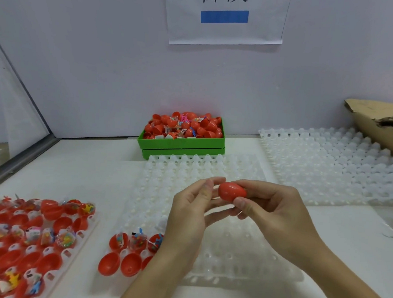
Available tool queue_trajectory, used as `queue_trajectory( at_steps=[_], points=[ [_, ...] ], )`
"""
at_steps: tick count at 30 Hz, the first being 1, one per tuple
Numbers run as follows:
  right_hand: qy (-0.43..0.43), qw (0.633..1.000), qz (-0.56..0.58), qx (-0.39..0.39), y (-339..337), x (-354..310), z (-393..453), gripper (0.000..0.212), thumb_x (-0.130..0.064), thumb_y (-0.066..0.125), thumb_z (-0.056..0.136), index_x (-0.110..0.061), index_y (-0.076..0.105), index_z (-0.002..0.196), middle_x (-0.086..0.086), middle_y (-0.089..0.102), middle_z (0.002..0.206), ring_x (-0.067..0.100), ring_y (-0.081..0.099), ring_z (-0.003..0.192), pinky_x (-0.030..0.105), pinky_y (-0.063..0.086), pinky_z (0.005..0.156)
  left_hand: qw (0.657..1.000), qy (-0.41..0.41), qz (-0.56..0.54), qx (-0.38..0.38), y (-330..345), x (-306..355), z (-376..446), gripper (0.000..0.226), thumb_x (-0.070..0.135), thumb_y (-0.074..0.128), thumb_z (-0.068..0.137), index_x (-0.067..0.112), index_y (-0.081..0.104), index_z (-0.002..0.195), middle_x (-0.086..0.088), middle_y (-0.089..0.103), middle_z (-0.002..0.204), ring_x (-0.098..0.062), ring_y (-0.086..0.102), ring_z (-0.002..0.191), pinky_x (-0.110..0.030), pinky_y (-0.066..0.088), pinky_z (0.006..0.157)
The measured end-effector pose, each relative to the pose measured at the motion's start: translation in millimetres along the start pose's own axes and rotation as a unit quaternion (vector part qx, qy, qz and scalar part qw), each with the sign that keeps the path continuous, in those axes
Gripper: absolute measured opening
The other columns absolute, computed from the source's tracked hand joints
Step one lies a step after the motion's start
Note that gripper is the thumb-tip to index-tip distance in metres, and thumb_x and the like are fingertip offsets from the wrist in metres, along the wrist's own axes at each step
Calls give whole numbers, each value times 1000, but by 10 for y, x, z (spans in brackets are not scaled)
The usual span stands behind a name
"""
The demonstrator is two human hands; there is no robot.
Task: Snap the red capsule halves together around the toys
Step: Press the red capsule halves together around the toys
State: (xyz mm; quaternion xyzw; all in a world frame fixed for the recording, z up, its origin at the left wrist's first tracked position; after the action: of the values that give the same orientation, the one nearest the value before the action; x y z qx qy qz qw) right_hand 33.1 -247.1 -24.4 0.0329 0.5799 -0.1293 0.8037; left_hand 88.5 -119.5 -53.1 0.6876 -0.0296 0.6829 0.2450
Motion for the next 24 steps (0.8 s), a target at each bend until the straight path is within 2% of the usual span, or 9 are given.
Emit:
queue_trajectory(
  at_steps=[3, 7, 9, 12, 17, 20, 22, 24],
  points=[
    [4, 999, -28, 16, -64, 14, 5, 27, -2, 73, 83, -20, 73, 102, -2, 78, 83, 17, 74, 70, 19, 55, 64, 992, 69, 108, 7, -58, 145, -9, 18, 15, 57, 97, 19, 72, 105, -1, 77, 96, -18, 74, 91, -28, 60, 71],
    [-3, 999, -37, 39, -87, 32, -2, 24, -2, 76, 81, -17, 64, 96, 1, 76, 77, 19, 73, 68, 20, 55, 62, 981, 106, 161, 2, -42, 200, -37, 17, 5, 64, 92, 14, 73, 104, -2, 77, 90, -17, 74, 83, -25, 59, 69],
    [-20, 997, -47, 55, -106, 17, -7, 21, -4, 74, 84, -20, 66, 94, 0, 76, 76, 17, 72, 66, 19, 55, 61, 981, 107, 164, -2, -36, 201, -42, 18, 5, 64, 92, 15, 72, 104, -3, 77, 88, -18, 74, 81, -26, 59, 70],
    [-35, 996, -48, 67, -133, -3, -8, 22, -6, 65, 91, -24, 71, 101, -1, 75, 76, 15, 70, 63, 19, 54, 60, 977, 111, 180, -36, 24, 207, -61, 29, 9, 66, 93, 26, 68, 115, -2, 76, 88, -19, 73, 81, -26, 59, 70],
    [-11, 1000, -6, 27, -35, 62, -8, 31, -6, 55, 96, -23, 66, 120, 7, 74, 77, 16, 68, 63, 21, 54, 62, 960, 127, 229, -95, 129, 189, -89, 40, 17, 73, 88, 40, 66, 121, 6, 69, 100, -15, 69, 78, -24, 58, 63],
    [11, 998, 44, 47, -63, 82, -14, 24, -8, 57, 94, -17, 66, 115, 8, 77, 83, 22, 73, 72, 25, 58, 68, 958, 165, 233, -36, 51, 262, -85, 37, 21, 77, 83, 39, 66, 113, 8, 68, 95, -16, 69, 82, -27, 59, 64],
    [8, 998, 49, 43, -45, 57, -18, 19, -12, 61, 90, -11, 72, 105, 8, 77, 85, 24, 74, 77, 27, 60, 70, 939, 207, 273, 3, 11, 335, -102, 35, 29, 76, 81, 43, 62, 109, 9, 68, 94, -14, 67, 83, -32, 60, 67],
    [9, 999, 41, 32, -7, 51, -24, 16, -10, 64, 88, -9, 75, 100, 7, 78, 85, 22, 75, 77, 26, 59, 70, 918, 240, 316, 7, 38, 374, -131, 33, 33, 70, 81, 43, 59, 111, 12, 66, 96, -10, 66, 83, -34, 59, 71]
  ],
)
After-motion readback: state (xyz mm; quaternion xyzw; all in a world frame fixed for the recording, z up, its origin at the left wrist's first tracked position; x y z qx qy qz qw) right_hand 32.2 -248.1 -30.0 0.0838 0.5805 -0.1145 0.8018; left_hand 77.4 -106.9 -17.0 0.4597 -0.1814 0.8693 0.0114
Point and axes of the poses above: each hand's wrist, its own z-axis towards the middle knuckle, its own y-axis out of the palm, x = y × z, the point moved 9 cm from there along z, towards the middle knuckle
